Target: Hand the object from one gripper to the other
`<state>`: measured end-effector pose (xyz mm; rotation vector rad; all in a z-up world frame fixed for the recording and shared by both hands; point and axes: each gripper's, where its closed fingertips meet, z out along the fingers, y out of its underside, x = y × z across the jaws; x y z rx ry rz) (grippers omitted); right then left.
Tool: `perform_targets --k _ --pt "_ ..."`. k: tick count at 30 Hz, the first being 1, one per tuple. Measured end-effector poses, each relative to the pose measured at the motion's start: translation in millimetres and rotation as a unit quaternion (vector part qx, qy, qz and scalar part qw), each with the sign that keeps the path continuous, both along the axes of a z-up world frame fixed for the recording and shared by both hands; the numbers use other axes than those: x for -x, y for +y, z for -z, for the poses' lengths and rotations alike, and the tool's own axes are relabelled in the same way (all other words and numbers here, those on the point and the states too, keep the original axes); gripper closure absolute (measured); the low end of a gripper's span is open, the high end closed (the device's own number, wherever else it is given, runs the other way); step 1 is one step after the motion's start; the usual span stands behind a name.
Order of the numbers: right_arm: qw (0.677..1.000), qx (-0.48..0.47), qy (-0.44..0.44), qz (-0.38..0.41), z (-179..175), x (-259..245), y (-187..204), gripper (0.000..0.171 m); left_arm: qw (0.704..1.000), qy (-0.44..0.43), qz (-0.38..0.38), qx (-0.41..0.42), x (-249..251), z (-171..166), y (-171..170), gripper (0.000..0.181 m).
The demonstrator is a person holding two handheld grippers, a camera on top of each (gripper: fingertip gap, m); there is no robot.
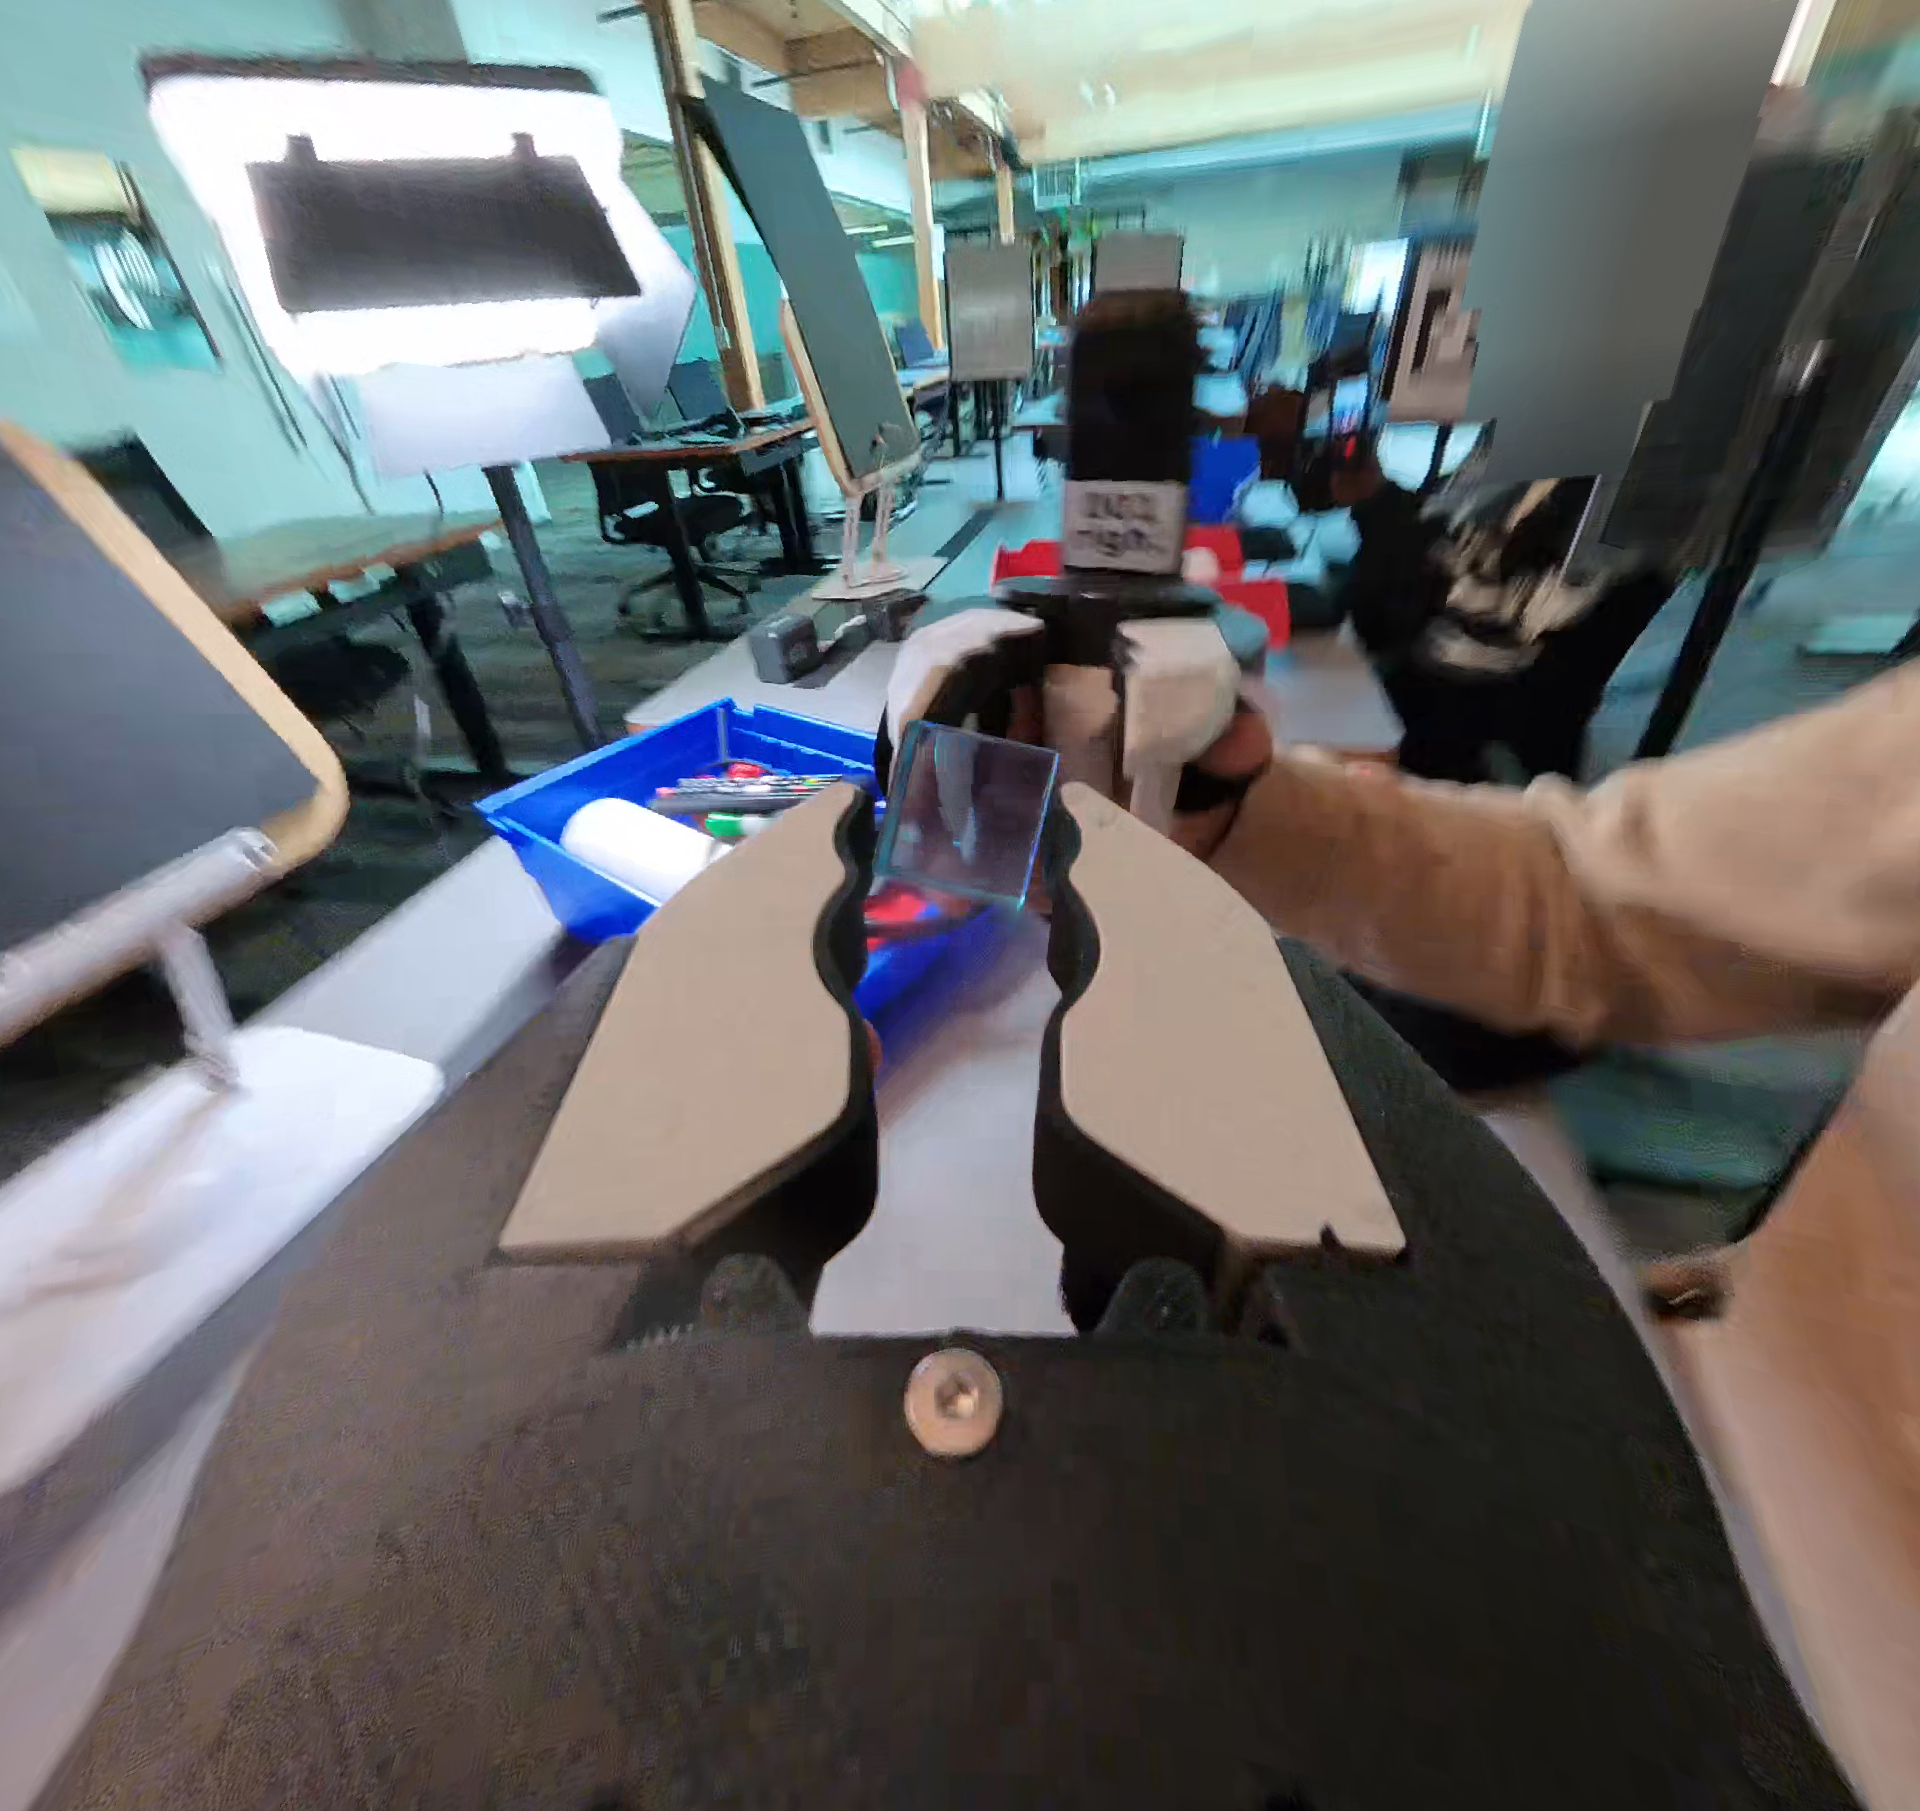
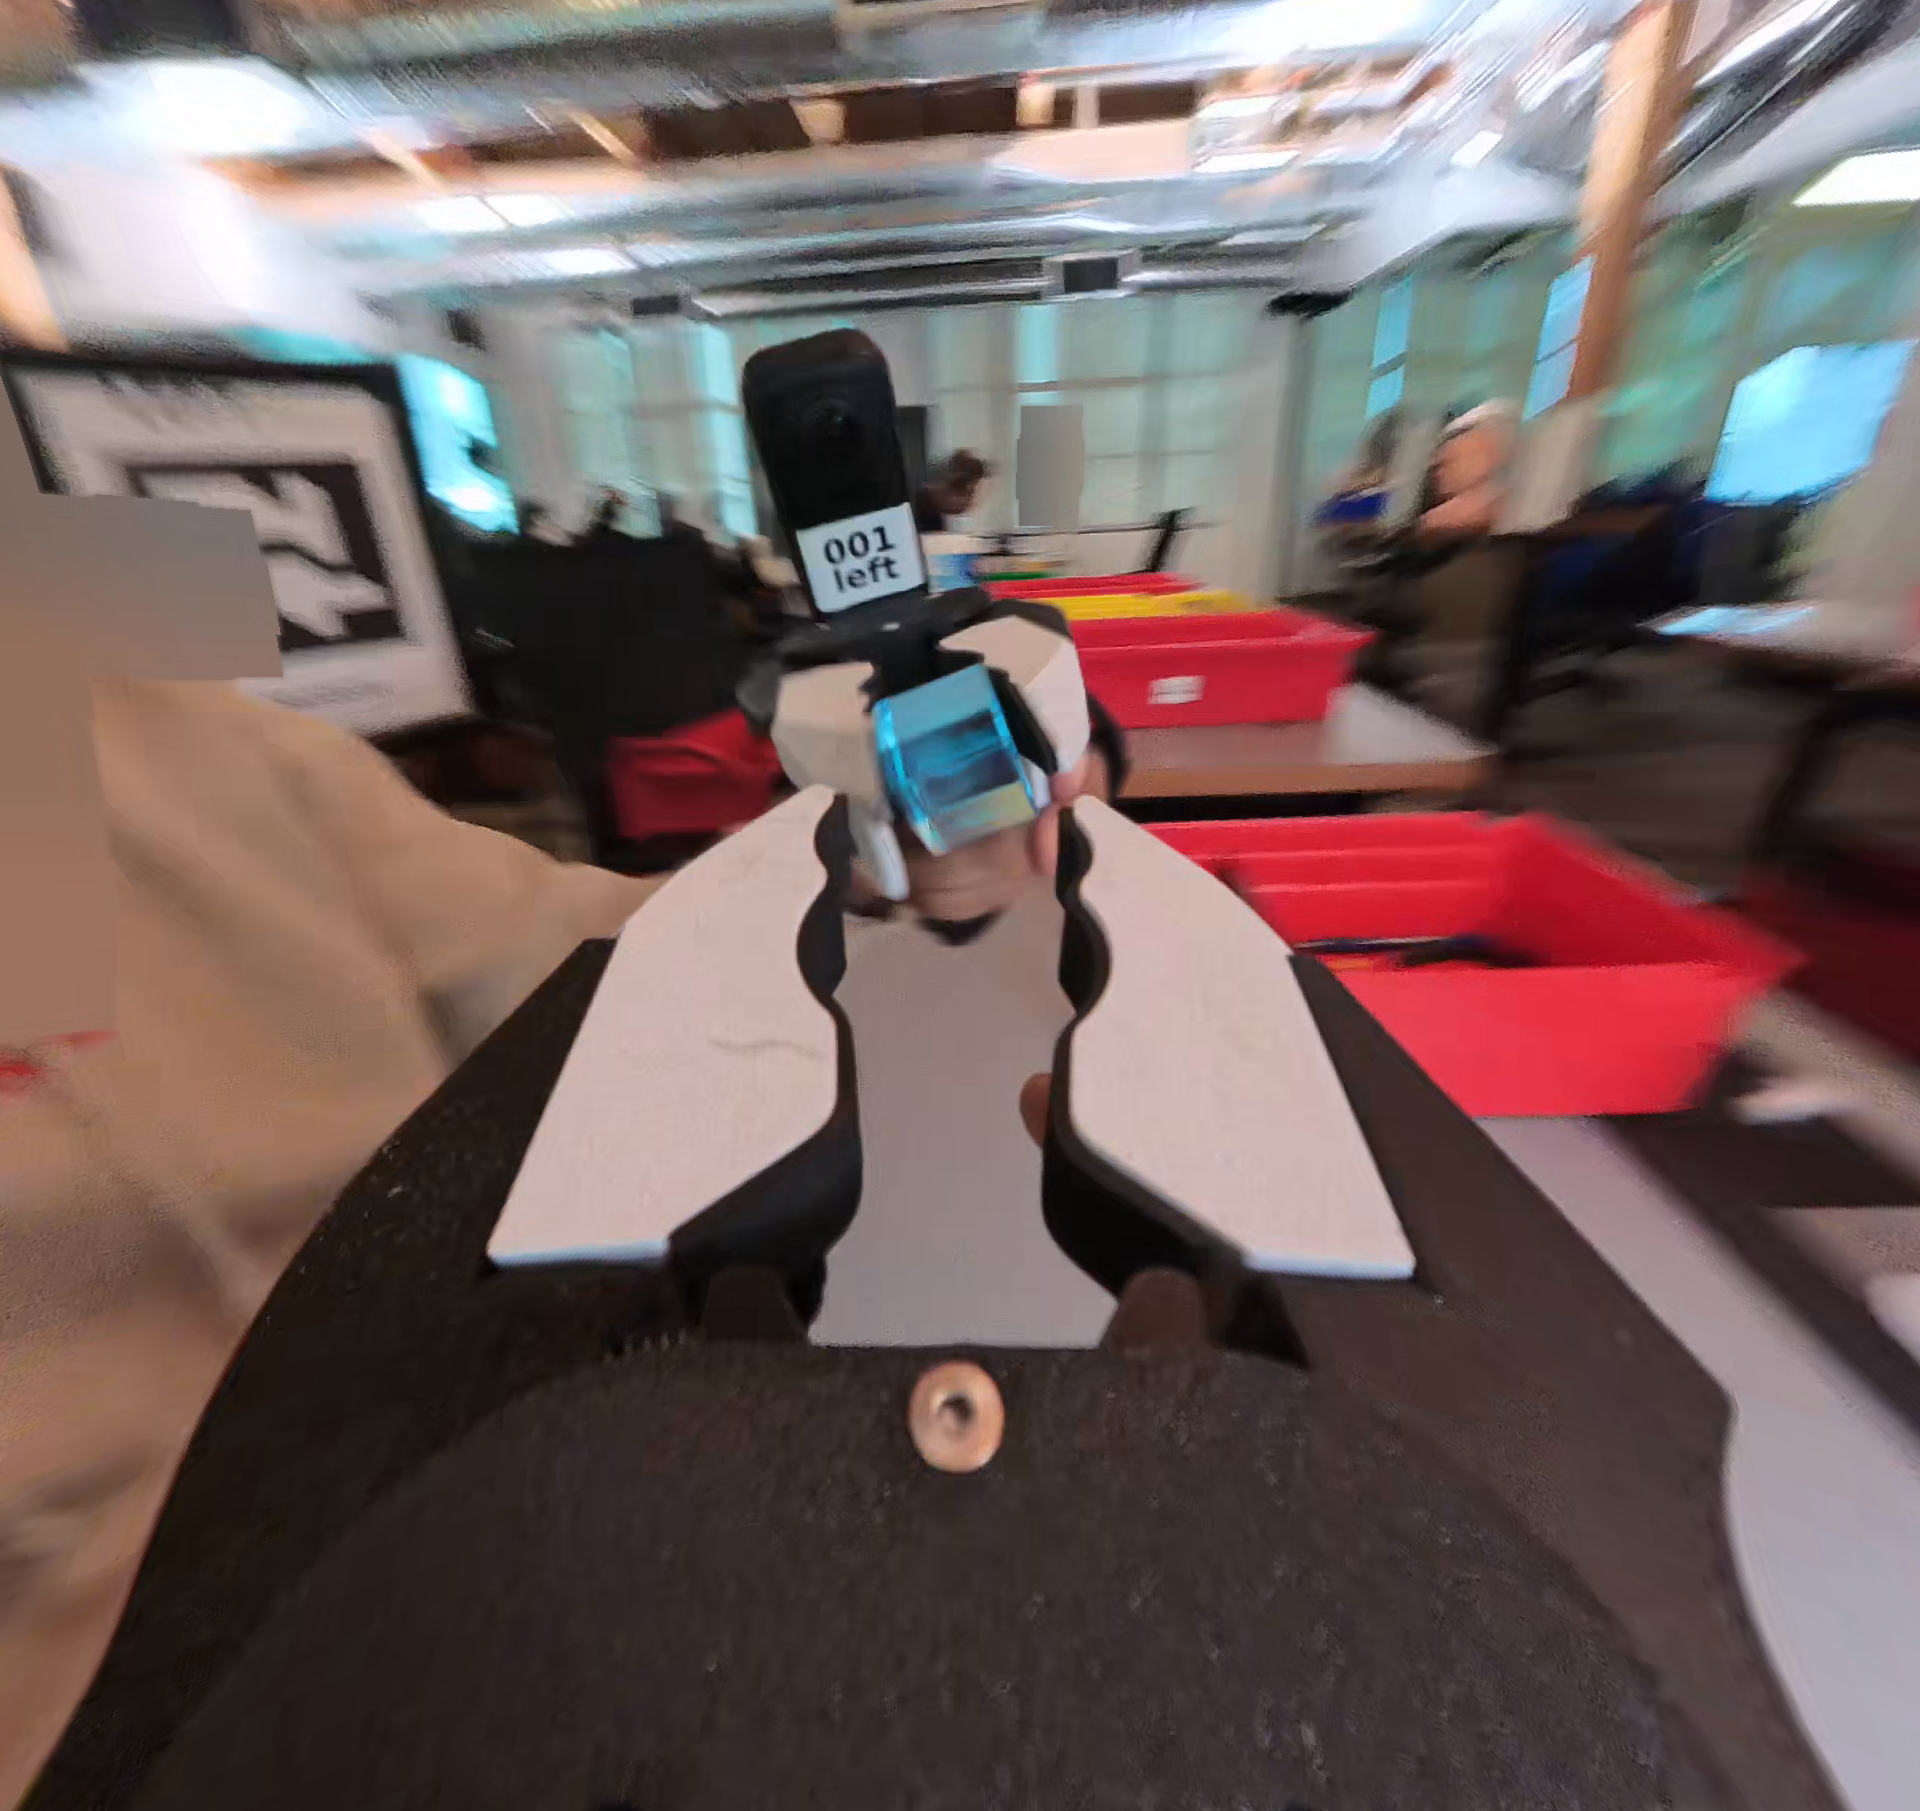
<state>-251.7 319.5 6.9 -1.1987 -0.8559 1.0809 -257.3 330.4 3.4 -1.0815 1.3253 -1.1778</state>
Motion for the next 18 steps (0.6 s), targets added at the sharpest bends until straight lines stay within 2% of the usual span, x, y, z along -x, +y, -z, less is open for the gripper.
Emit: perform_targets --k 1,3,7,8,10,11,14,16,18 --pt "0.997 -0.054 -0.03 0.053 0 -4 4 0.131 0.999 -0.005 0.002 0.054 0 -1 6 0.15" --pt "0.969 -0.162 -0.1 0.158 1 -8 14 0.127 0.987 -0.011 0.01 0.158 -4 1 15 0.15" --pt "0.87 -0.326 -0.221 0.296 10 0 27 0.122 0.95 -0.001 0.053 0.309 -21 15 15 0.15" --pt "0.844 -0.355 -0.248 0.316 14 2 30 0.123 0.942 0.002 0.065 0.328 -24 18 12 0.15" --pt "0.8 -0.39 -0.293 0.35 18 0 34 0.142 0.936 0.002 0.077 0.343 -28 20 8 0.151" --pt "0.803 -0.39 -0.294 0.342 18 -1 33 0.142 0.939 -0.005 0.089 0.331 -27 18 5 0.153" --pt "0.915 -0.268 -0.187 0.237 5 0 15 0.142 0.954 -0.043 0.133 0.265 -17 1 -9 0.144" --pt "0.974 -0.144 -0.107 0.137 -4 -1 3 0.142 0.973 -0.054 0.126 0.185 -11 -2 -13 0.137" --pt "0.998 -0.012 -0.063 0.027 -4 1 -7 0.142 0.99 -0.064 0.105 0.075 -6 -2 -18 0.138"
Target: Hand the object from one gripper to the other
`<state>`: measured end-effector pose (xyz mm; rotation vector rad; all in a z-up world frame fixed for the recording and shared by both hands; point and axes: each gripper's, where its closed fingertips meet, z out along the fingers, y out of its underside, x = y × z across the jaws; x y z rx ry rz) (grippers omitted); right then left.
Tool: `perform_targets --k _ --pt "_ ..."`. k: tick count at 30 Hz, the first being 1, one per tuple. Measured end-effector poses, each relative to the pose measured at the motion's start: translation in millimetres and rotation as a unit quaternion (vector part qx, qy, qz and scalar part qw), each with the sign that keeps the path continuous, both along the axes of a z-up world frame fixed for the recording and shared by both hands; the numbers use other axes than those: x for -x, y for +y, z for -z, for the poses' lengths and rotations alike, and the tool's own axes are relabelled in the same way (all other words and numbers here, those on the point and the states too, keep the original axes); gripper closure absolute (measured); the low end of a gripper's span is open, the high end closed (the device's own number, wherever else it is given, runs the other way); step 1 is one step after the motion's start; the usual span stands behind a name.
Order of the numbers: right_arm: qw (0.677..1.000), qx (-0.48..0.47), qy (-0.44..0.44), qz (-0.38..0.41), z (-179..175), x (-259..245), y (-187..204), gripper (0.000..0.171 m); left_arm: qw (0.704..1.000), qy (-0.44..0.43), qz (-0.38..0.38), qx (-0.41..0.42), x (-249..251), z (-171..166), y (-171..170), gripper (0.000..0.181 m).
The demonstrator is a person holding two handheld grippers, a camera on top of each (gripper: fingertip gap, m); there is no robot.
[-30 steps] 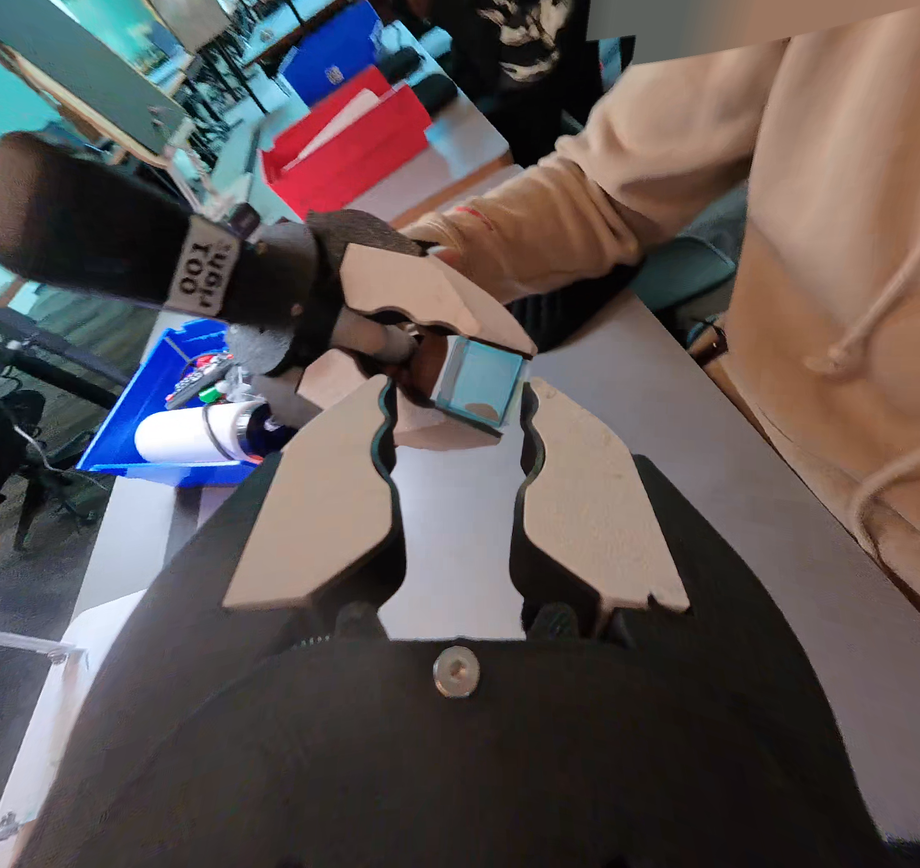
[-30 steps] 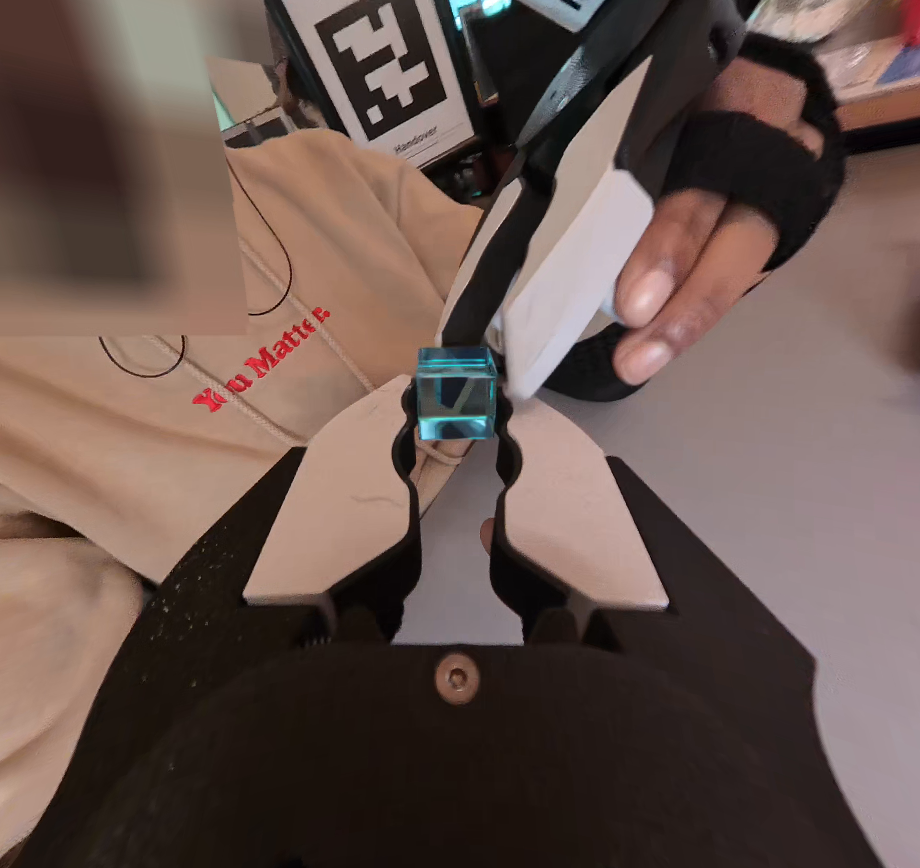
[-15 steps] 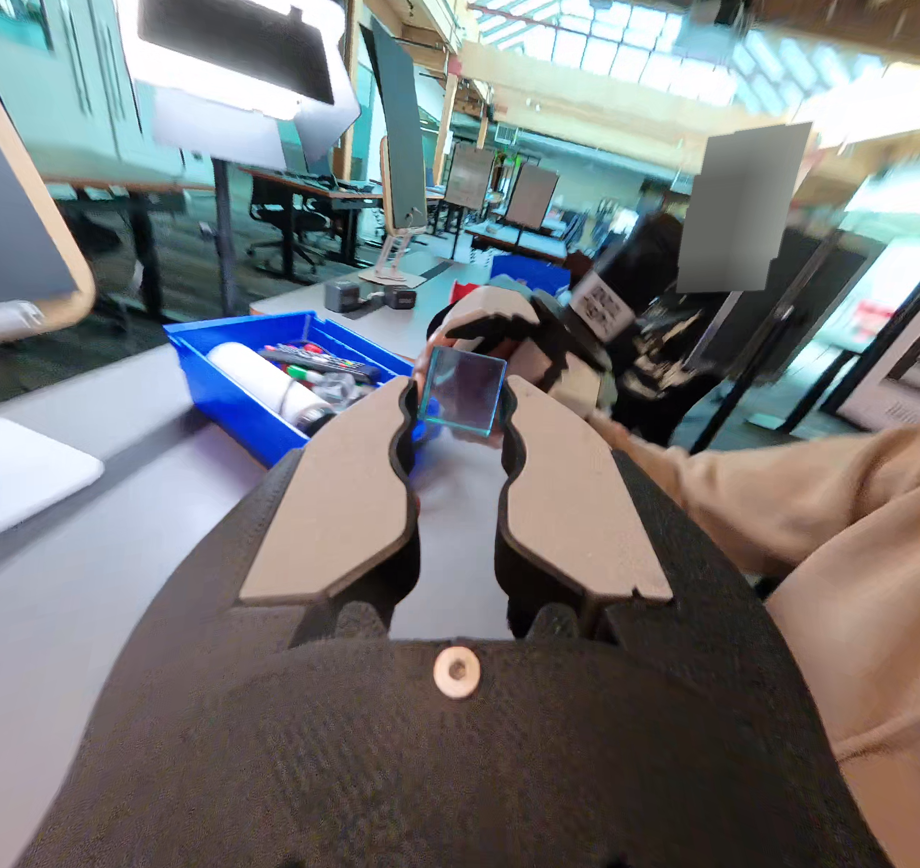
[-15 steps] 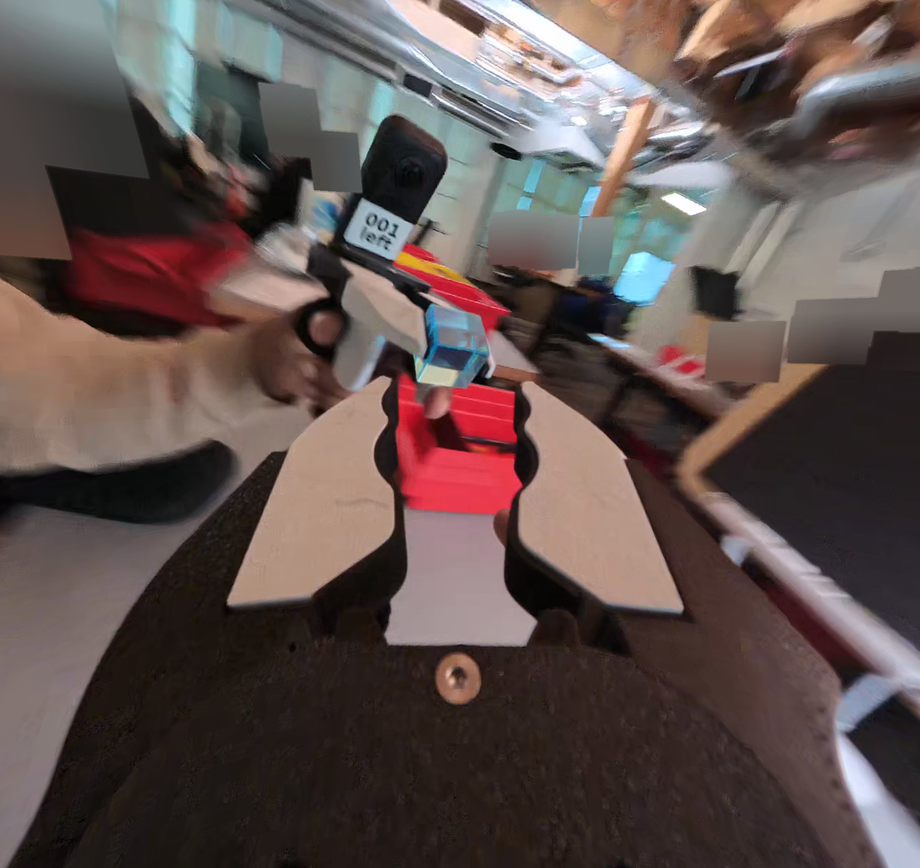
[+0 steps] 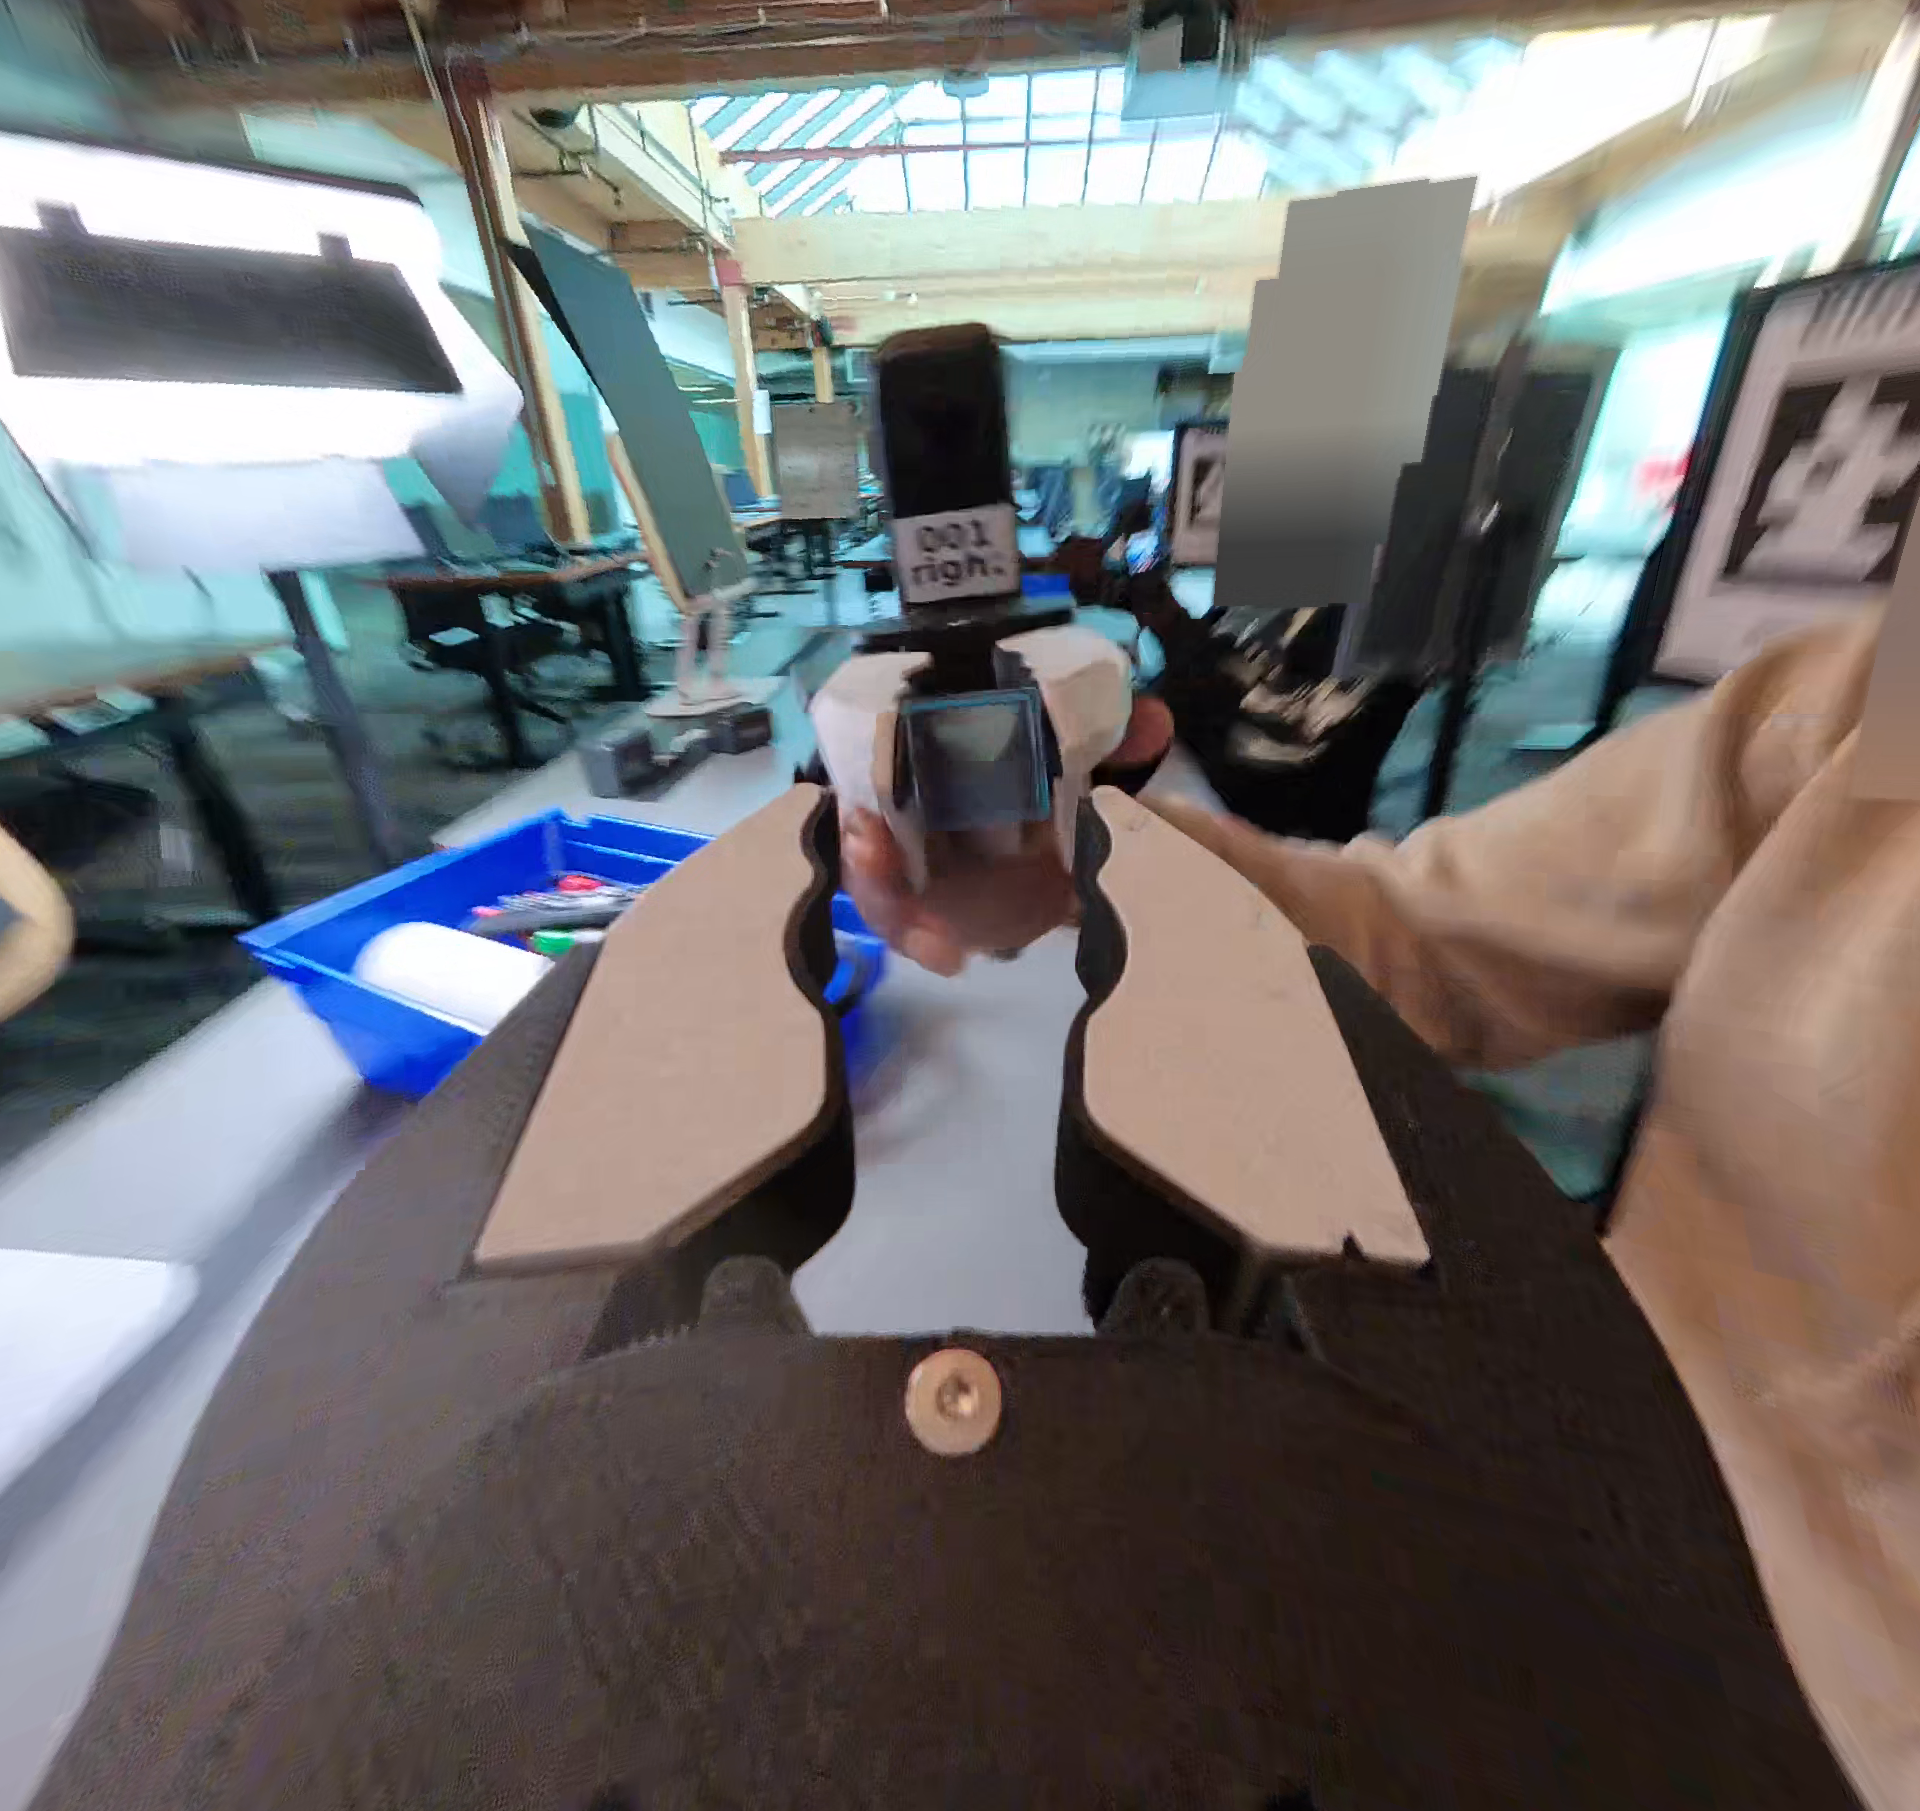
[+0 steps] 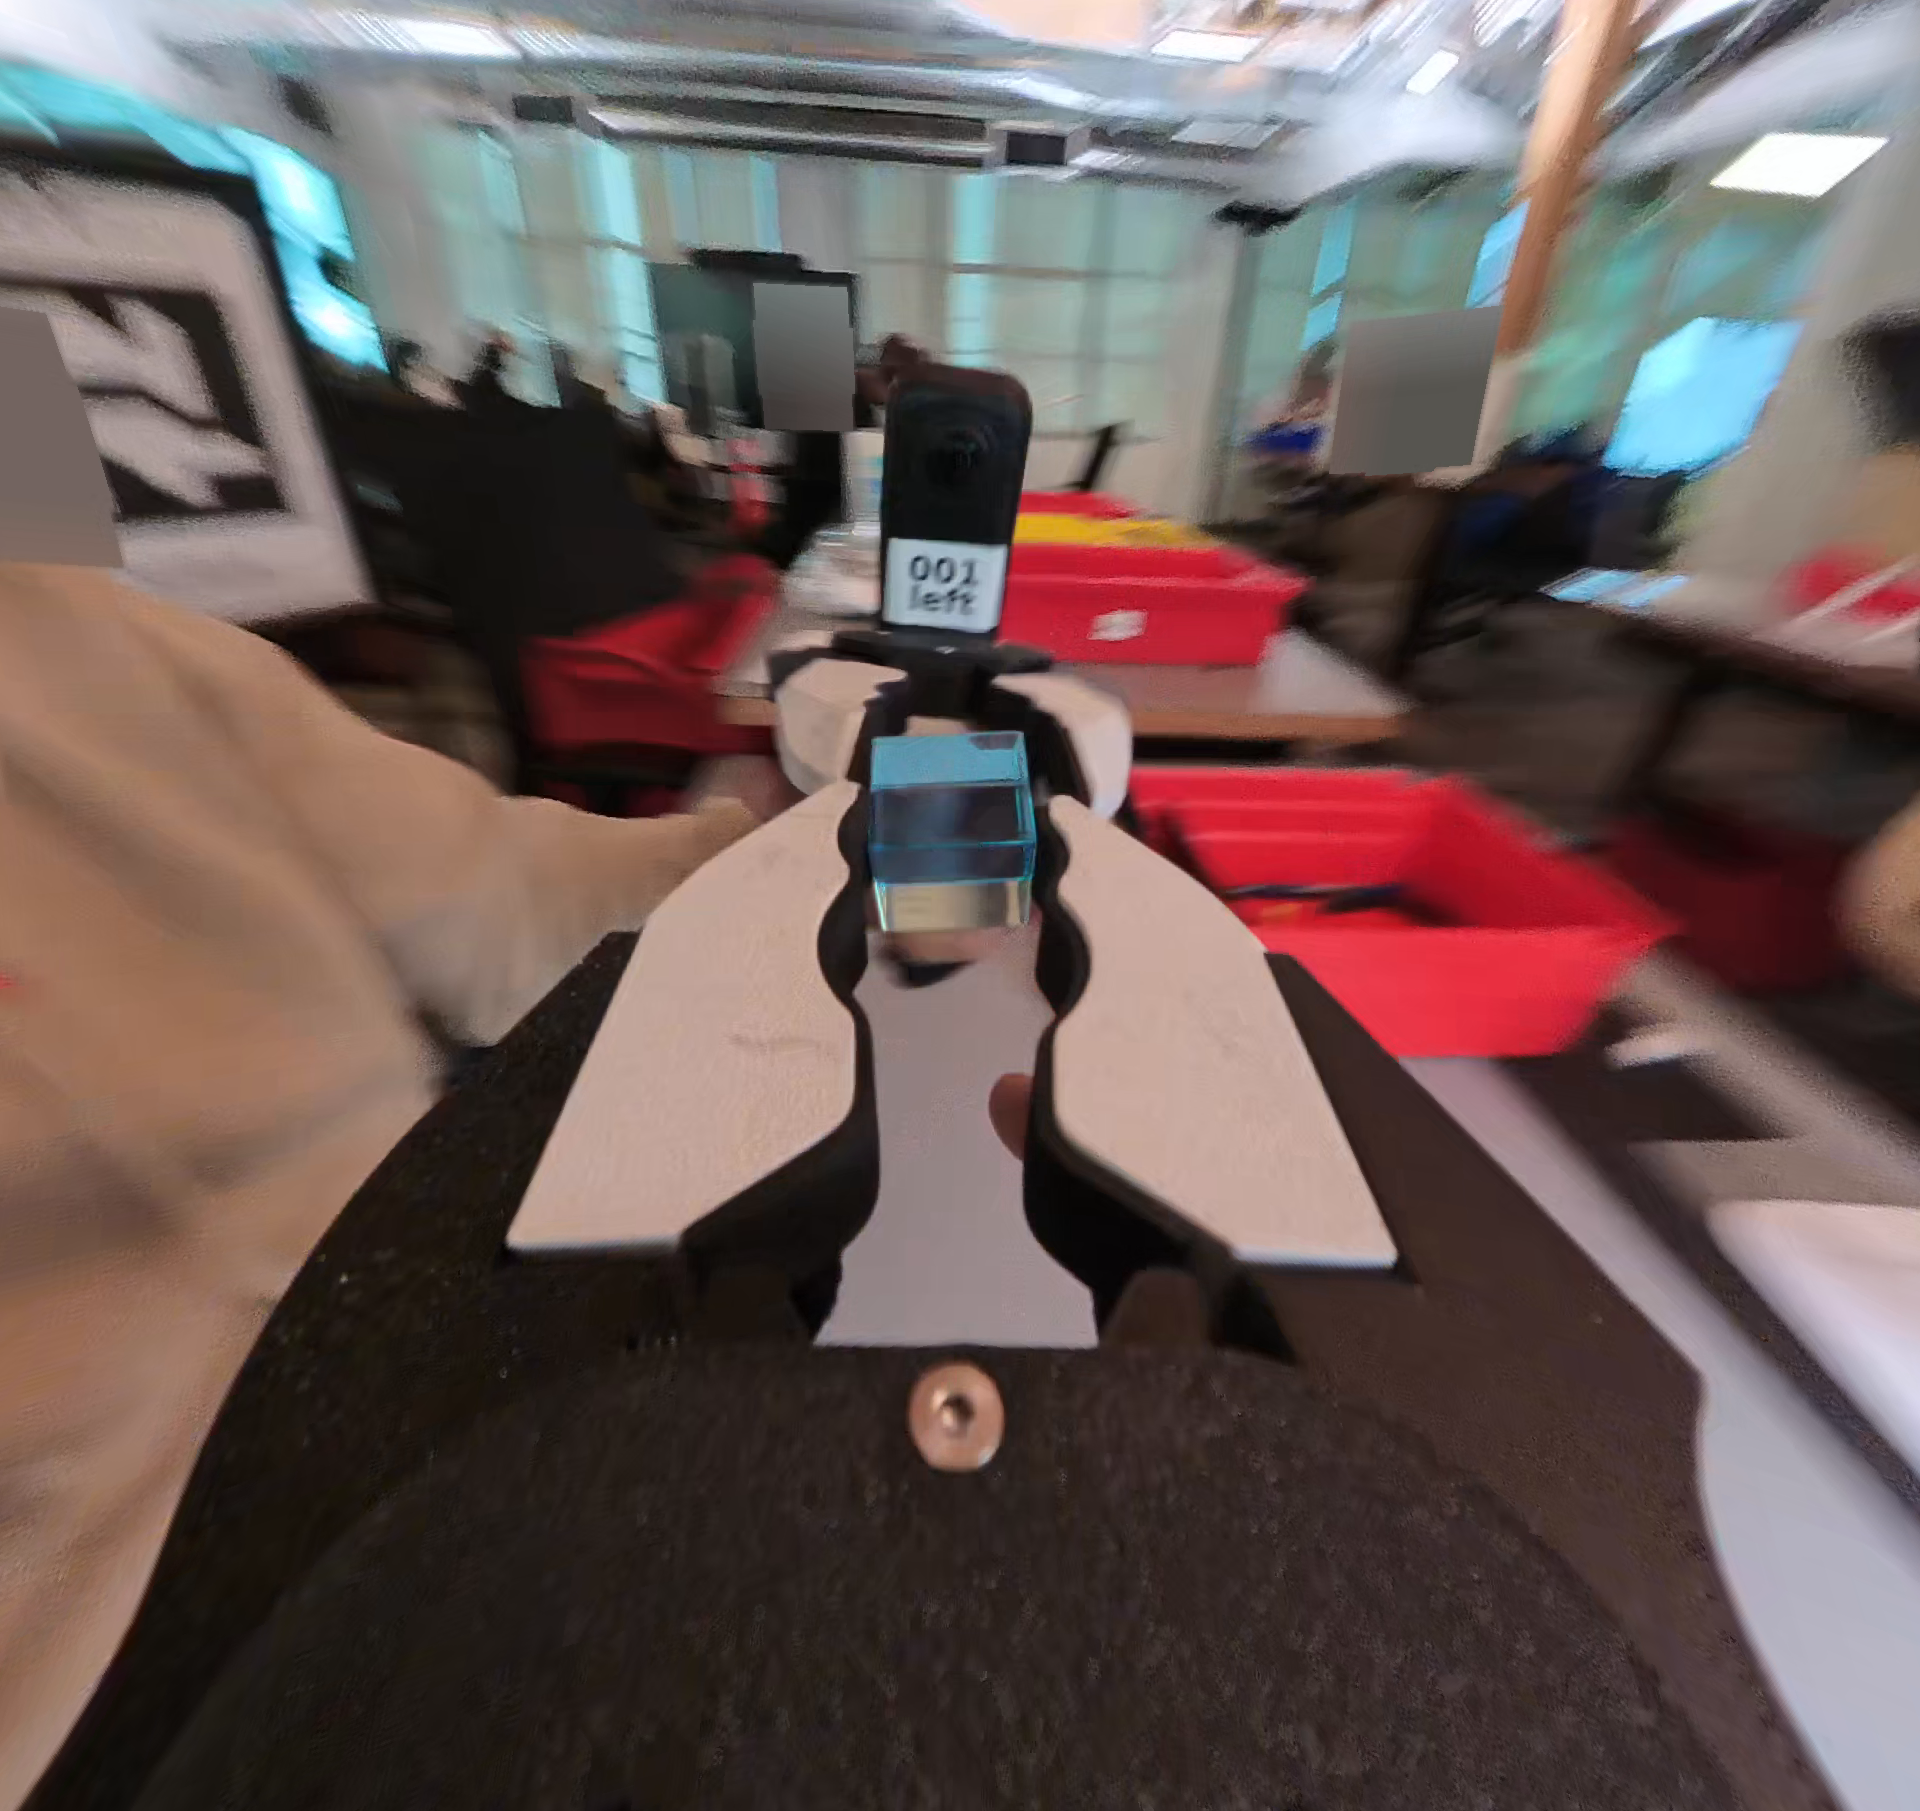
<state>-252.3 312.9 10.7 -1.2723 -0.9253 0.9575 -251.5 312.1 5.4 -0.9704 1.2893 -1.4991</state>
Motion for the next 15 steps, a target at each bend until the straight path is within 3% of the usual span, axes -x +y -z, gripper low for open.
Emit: perform_targets --k 4,7,8,15 --pt "0.974 0.197 0.011 -0.111 18 10 -8 0.143 0.981 0.014 -0.039 -0.192 2 15 -15 0.135" --pt "0.959 0.251 -0.034 -0.126 39 20 -12 0.143 0.963 0.036 -0.054 -0.262 1 25 -17 0.147" --pt "0.958 0.256 -0.04 -0.12 42 22 -10 0.143 0.959 0.039 -0.055 -0.276 1 28 -18 0.155" --pt "0.97 0.238 -0.002 -0.056 27 19 4 0.143 0.961 0.028 -0.089 -0.259 0 18 -9 0.155"
